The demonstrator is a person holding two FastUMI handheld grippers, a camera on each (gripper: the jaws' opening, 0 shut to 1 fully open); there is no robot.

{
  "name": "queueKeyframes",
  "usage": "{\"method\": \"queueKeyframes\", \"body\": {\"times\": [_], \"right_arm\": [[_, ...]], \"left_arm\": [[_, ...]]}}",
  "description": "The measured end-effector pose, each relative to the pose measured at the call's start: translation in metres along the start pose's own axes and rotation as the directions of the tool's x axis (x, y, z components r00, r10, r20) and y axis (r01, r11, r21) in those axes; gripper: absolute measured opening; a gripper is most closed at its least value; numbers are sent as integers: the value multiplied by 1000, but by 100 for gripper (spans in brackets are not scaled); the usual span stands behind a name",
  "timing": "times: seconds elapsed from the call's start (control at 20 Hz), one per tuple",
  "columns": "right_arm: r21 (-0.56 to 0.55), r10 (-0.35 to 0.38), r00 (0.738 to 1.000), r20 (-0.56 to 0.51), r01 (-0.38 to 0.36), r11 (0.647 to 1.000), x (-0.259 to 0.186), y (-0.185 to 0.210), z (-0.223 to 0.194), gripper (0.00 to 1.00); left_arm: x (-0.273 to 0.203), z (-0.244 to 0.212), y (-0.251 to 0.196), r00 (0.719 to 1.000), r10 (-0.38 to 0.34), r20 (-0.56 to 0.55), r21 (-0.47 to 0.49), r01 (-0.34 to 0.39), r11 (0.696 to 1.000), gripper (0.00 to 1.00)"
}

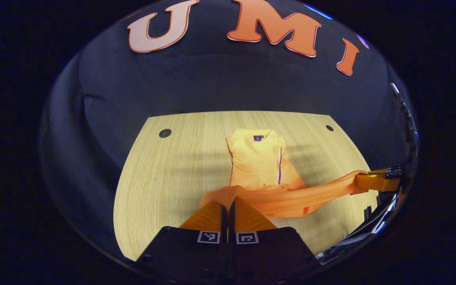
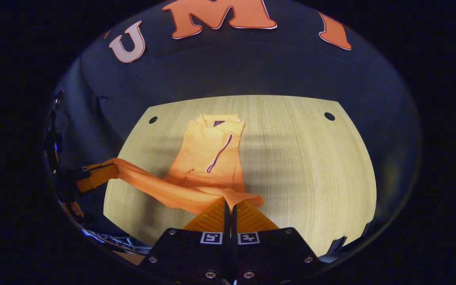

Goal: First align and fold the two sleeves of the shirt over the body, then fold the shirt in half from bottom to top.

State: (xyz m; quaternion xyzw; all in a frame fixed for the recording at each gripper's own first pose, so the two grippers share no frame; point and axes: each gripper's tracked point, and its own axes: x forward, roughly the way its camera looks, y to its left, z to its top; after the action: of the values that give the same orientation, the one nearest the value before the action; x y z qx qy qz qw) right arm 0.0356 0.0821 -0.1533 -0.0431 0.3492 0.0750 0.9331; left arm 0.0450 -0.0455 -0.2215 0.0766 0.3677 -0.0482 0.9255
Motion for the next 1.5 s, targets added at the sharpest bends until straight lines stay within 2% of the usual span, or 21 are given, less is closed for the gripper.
{"method": "queueKeyframes", "body": {"times": [0.05, 0.1, 0.15, 0.35, 0.55, 0.65, 0.8, 1.05, 1.2, 1.45, 1.5], "right_arm": [[-6, -7, 1000, 7, 7, 1000, 7, -1, 10, 0], [-13, -13, 1000, 16, 13, 1000, 11, -3, 22, 0], [-18, -17, 999, 27, 18, 1000, 16, -4, 34, 0], [-26, -41, 997, 63, 43, 999, 45, -16, 83, 0], [-29, -53, 996, 66, 55, 998, 87, -22, 118, 0], [-32, -67, 997, 50, 69, 997, 114, -29, 127, 0], [-43, -82, 997, 16, 83, 996, 155, -35, 133, 0], [-37, -90, 995, -47, 88, 995, 202, -36, 131, 0], [19, -47, 995, -86, 49, 999, 229, -31, 125, 0], [68, -59, 994, -97, 65, 996, 251, -38, 124, 2], [62, -85, 991, -99, 91, 994, 255, -44, 123, 2]], "left_arm": [[3, -12, 20, 1000, 1, 5, 9, -1, 1000, 1], [19, 10, 4, 1000, 0, 10, 15, 0, 1000, 1], [26, 30, 7, 1000, -1, 13, 20, 0, 1000, 1], [69, 61, 11, 1000, -4, 14, 19, 4, 1000, 0], [123, 97, 18, 1000, 8, 12, 45, -8, 999, 1], [148, 103, 24, 1000, 3, -21, 23, -3, 1000, 0], [188, 102, 30, 998, 4, -62, -5, -4, 1000, 0], [237, 92, 38, 992, 54, -116, 44, -49, 998, 1], [261, 82, 46, 985, 97, -146, 75, -87, 993, 1], [284, 68, 46, 981, 76, -178, 45, -69, 997, 2], [286, 67, 48, 980, 85, -181, 50, -78, 996, 2]]}}
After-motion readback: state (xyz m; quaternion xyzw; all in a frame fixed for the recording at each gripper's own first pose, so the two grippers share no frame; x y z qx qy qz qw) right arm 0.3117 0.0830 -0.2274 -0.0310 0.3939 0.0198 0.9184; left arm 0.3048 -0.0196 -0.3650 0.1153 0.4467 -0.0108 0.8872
